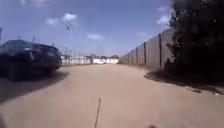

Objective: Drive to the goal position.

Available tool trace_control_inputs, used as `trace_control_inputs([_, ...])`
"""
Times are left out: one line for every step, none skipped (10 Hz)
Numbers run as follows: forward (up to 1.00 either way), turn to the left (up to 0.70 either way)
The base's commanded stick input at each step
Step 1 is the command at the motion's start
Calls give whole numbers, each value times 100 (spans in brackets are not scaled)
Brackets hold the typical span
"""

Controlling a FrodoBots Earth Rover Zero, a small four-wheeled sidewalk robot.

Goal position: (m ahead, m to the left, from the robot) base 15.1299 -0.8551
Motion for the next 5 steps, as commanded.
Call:
trace_control_inputs([100, 0])
trace_control_inputs([100, 0])
trace_control_inputs([100, 0])
trace_control_inputs([100, 0])
trace_control_inputs([100, 0])
